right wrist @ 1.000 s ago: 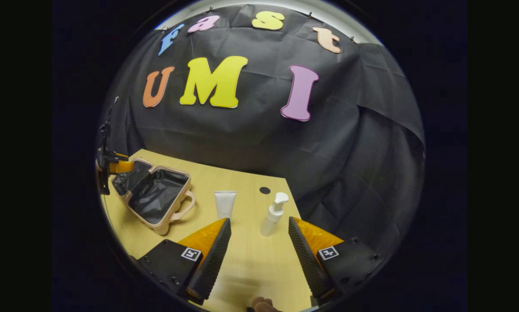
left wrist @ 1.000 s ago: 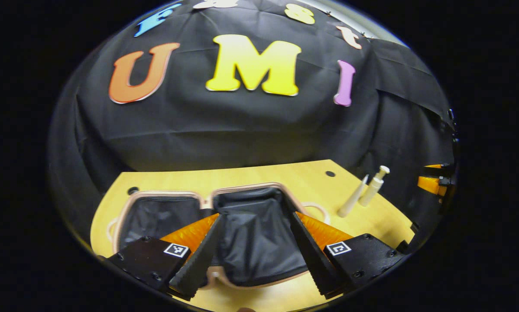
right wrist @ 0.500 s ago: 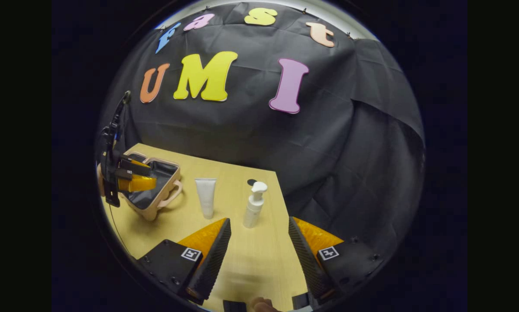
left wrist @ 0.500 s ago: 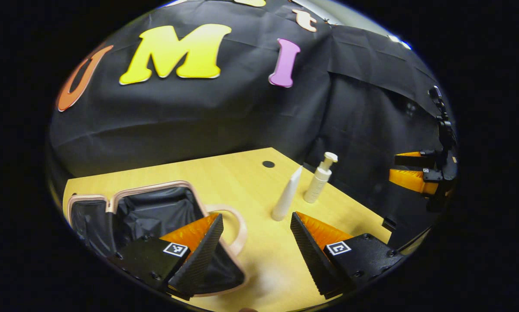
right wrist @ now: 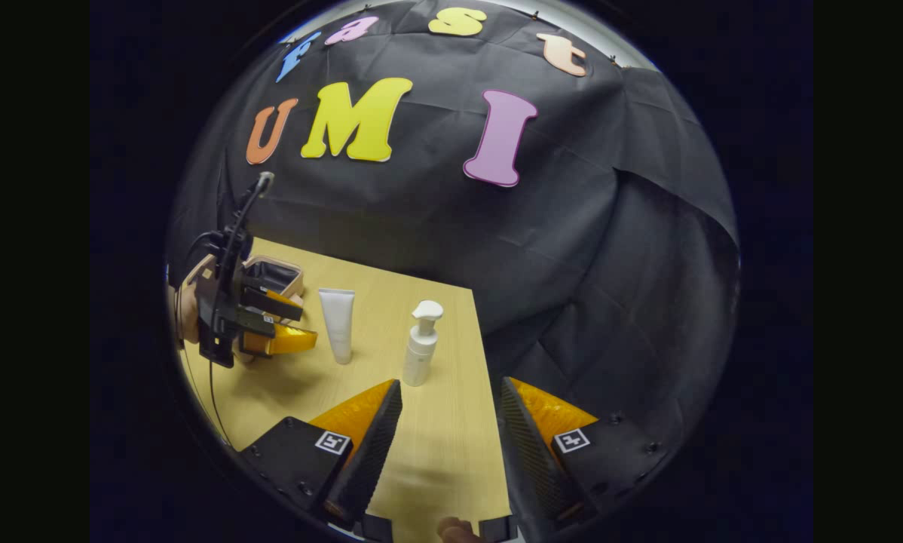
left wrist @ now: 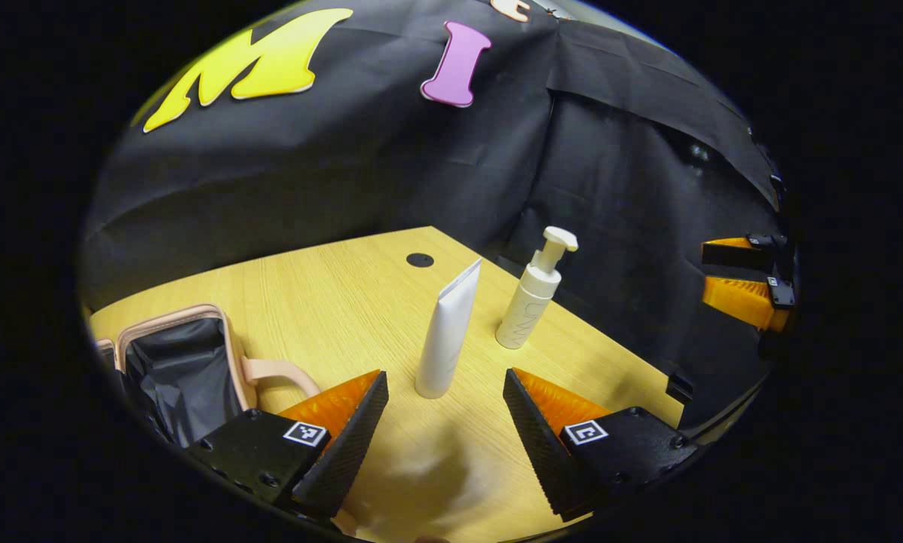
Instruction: First open the suitcase, pack the skin care products into it, and then close the suitcase.
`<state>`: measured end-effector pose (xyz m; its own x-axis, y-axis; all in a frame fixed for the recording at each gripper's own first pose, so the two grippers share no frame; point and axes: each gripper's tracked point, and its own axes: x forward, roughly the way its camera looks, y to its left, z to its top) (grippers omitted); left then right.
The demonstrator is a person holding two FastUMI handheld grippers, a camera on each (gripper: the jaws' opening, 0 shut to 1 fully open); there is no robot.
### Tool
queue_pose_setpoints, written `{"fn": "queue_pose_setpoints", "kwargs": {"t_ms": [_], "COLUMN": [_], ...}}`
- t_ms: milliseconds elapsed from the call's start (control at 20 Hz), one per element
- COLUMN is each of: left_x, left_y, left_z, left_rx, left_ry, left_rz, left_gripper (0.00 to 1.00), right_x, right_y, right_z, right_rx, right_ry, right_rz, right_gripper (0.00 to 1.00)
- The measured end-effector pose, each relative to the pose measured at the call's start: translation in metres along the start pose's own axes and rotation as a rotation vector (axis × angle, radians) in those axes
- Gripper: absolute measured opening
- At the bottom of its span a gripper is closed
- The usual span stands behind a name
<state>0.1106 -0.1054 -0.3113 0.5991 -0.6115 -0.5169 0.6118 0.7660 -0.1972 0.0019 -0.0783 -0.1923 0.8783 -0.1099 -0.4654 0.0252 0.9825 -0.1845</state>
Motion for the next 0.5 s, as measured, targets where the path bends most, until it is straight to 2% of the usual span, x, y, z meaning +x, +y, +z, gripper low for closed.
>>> {"fn": "queue_pose_setpoints", "kwargs": {"t_ms": [200,400,450,500], "left_x": [0.035,0.068,0.071,0.078], "left_y": [0.004,-0.002,-0.001,0.001], "left_z": [-0.006,-0.011,-0.009,-0.009], "left_rx": [-0.028,-0.026,-0.023,-0.03], "left_ry": [0.014,0.029,0.015,0.007], "left_rz": [0.041,0.025,0.025,0.023], "left_gripper": [0.99,0.99,0.97,0.91], "right_x": [0.015,0.032,0.035,0.038], "right_y": [-0.006,-0.011,-0.011,-0.013], "right_z": [-0.016,-0.028,-0.032,-0.034], "right_rx": [-0.01,-0.009,-0.014,-0.017], "right_ry": [0.04,0.071,0.075,0.078], "right_rz": [0.024,0.048,0.055,0.062], "right_gripper": [0.79,0.79,0.79,0.79]}}
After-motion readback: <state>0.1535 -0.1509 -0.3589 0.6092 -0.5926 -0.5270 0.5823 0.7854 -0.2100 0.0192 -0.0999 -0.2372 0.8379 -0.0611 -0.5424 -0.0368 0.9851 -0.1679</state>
